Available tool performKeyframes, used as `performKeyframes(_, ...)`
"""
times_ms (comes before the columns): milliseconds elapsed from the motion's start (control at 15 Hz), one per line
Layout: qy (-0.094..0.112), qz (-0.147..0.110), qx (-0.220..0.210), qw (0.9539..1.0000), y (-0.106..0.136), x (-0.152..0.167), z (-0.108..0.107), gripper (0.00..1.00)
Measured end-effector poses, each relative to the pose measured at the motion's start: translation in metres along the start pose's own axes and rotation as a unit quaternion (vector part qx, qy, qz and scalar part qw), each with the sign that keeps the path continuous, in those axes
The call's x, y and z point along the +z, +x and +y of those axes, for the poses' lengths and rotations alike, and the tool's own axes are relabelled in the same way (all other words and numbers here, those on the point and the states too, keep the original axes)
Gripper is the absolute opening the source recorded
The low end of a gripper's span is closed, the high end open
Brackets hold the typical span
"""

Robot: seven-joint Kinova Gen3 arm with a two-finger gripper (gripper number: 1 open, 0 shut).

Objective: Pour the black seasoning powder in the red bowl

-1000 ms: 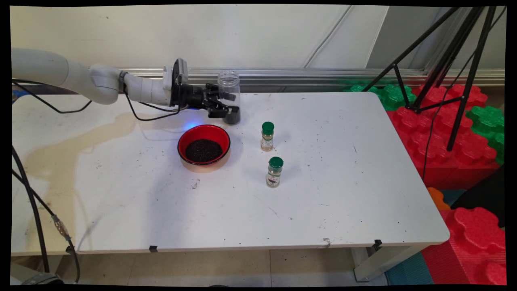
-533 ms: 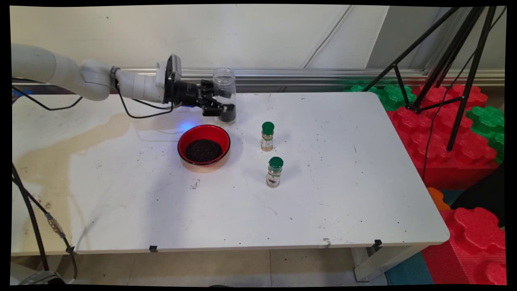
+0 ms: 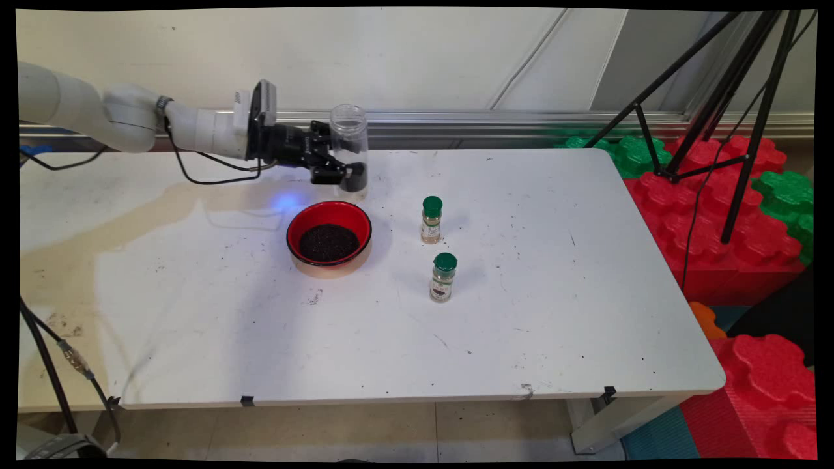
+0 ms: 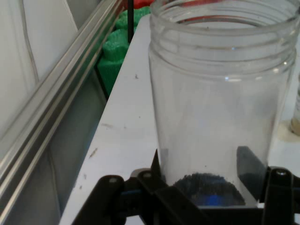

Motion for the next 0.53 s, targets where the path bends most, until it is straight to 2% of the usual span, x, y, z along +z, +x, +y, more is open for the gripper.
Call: performKeyframes(533, -0.002, -0.033, 0.066, 0.9973, 0.002, -0.03, 0.003, 0.0)
